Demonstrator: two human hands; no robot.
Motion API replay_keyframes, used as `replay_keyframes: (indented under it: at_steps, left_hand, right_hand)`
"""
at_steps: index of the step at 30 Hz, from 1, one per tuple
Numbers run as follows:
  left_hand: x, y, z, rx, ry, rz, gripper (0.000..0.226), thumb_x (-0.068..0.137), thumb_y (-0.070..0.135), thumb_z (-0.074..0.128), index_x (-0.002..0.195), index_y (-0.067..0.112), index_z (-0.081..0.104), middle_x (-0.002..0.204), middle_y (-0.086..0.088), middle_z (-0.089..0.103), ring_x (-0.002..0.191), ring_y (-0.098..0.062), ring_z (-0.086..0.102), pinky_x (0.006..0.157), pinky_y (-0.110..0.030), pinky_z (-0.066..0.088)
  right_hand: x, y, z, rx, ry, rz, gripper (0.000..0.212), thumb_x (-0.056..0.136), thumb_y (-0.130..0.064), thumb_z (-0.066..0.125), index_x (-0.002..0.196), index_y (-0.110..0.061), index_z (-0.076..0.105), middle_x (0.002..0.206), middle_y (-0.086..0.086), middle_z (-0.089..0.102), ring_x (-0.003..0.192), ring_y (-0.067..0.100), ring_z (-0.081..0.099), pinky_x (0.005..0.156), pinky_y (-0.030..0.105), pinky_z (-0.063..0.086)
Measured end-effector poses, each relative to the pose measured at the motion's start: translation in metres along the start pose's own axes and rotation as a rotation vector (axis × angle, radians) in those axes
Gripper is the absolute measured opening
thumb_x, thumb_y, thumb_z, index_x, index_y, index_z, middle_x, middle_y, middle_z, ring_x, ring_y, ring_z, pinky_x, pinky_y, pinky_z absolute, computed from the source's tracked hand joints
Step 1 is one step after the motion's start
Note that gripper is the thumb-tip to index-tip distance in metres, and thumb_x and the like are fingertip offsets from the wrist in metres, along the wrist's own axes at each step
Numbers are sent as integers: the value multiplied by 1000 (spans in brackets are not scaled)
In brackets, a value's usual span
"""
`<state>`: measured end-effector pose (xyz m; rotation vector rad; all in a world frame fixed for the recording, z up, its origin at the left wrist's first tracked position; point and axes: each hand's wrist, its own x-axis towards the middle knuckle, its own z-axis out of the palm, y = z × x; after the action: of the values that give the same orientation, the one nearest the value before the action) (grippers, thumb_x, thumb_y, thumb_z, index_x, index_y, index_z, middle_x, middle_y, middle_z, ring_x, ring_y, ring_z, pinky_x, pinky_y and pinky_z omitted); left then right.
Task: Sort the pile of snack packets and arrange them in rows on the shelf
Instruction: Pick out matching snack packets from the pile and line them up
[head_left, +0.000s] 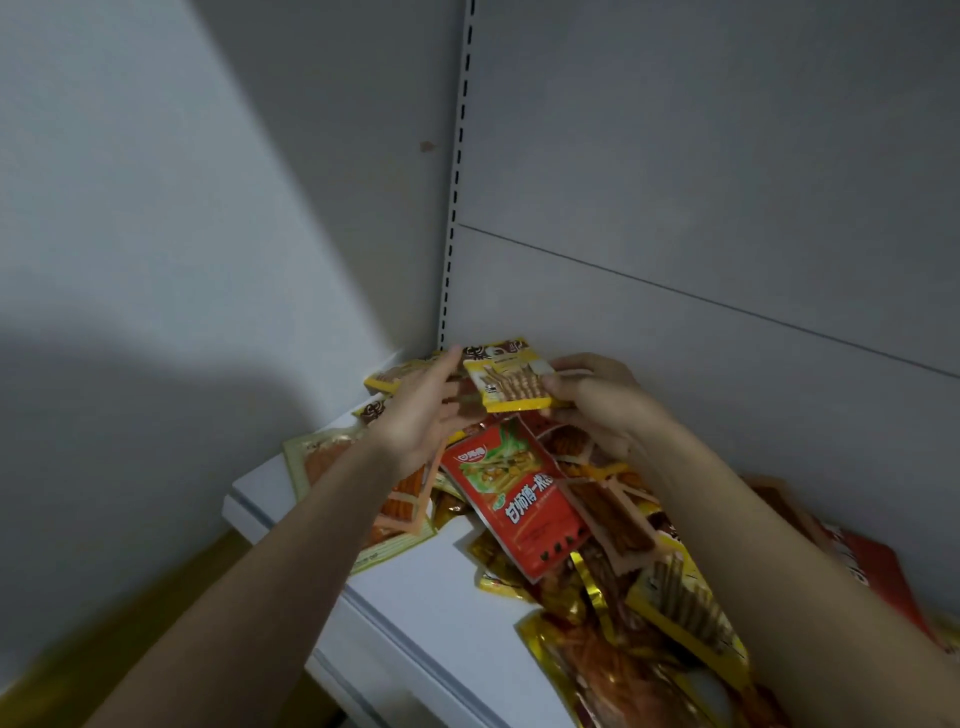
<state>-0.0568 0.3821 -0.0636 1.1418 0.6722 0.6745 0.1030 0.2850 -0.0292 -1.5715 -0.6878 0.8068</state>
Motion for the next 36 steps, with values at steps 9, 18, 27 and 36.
replay_keyframes:
  at_steps: [9,18,27,36]
  left_hand:
    - [-20,-12,28,-48,55,-26,59,94,6,67,145,7,38,117,-20,71,98,-33,74,85,-57,59]
    - [-62,-31,51,64,33,-3,18,101,7,54,117,8,60,104,-16,75,88,-28,74,80,-43,61]
    - [-101,-72,91,292,34,25,35,100,18,57,134,20,57,131,-5,64,124,-29,59,112,-56,39]
    - [-131,-76,120,221,208,273,58,98,10,54,138,50,43,150,-9,44,127,-42,53,105,-62,44]
  right_hand:
    - [-64,3,-43,-330,-117,-87,9,98,-7,58,106,-8,54,103,16,59,76,22,67,57,28,58]
    - [-115,15,-137,-695,78,-60,13,97,-15,62,94,-3,65,78,10,69,70,28,68,60,34,54]
    - [-147,74,-139,-981,159,71,28,90,-25,72,90,-8,51,69,2,50,64,20,53,44,26,29]
    - [-170,78,-190,-551,167,12,21,79,2,73,82,-14,58,93,15,69,82,29,65,68,41,55]
